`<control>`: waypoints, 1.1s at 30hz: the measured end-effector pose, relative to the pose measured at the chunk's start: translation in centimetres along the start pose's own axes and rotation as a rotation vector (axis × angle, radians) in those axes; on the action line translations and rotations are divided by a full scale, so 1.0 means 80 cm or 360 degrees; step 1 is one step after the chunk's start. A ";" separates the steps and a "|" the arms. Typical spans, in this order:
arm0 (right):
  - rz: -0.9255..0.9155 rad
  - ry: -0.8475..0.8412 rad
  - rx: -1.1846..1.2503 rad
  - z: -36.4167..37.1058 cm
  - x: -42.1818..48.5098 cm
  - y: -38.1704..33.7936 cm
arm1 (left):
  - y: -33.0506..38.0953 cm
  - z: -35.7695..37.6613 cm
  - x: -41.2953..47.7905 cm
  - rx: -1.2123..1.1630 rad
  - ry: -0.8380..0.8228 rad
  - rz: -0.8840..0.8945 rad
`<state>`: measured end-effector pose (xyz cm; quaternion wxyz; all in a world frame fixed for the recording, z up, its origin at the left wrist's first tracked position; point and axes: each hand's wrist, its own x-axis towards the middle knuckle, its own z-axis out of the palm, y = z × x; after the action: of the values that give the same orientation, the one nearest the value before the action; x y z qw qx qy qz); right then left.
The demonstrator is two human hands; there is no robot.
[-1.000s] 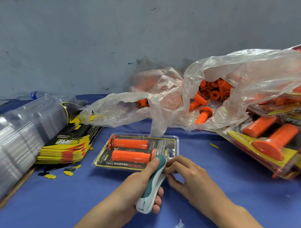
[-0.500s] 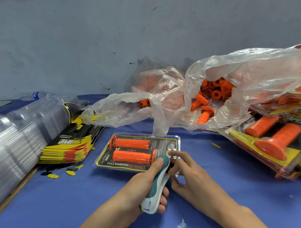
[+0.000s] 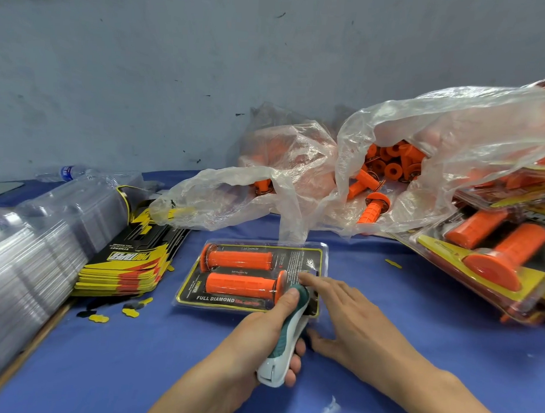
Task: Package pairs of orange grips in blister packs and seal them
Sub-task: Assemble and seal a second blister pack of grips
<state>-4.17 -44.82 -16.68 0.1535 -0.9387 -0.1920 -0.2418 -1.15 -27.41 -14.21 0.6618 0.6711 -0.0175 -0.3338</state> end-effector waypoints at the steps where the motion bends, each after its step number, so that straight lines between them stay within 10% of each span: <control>1: -0.0057 0.0007 -0.0123 0.000 0.002 0.000 | 0.000 0.000 0.000 0.0002 -0.0003 0.0002; 18: -0.0168 0.0095 -0.0161 0.012 0.003 0.008 | 0.009 -0.010 -0.008 -0.0019 -0.0146 -0.0124; 22: -0.0157 0.0160 -0.0204 0.009 0.001 0.006 | 0.017 -0.045 -0.028 0.0517 -0.0118 -0.0104; 33: -0.0168 0.0393 -0.0326 -0.001 0.014 -0.001 | -0.009 -0.185 -0.035 0.2342 0.1638 0.0370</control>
<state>-3.34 -44.50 -16.03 0.0666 -0.9011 -0.1952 -0.3814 3.34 -13.02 -15.11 0.0212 0.9849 0.0038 0.1719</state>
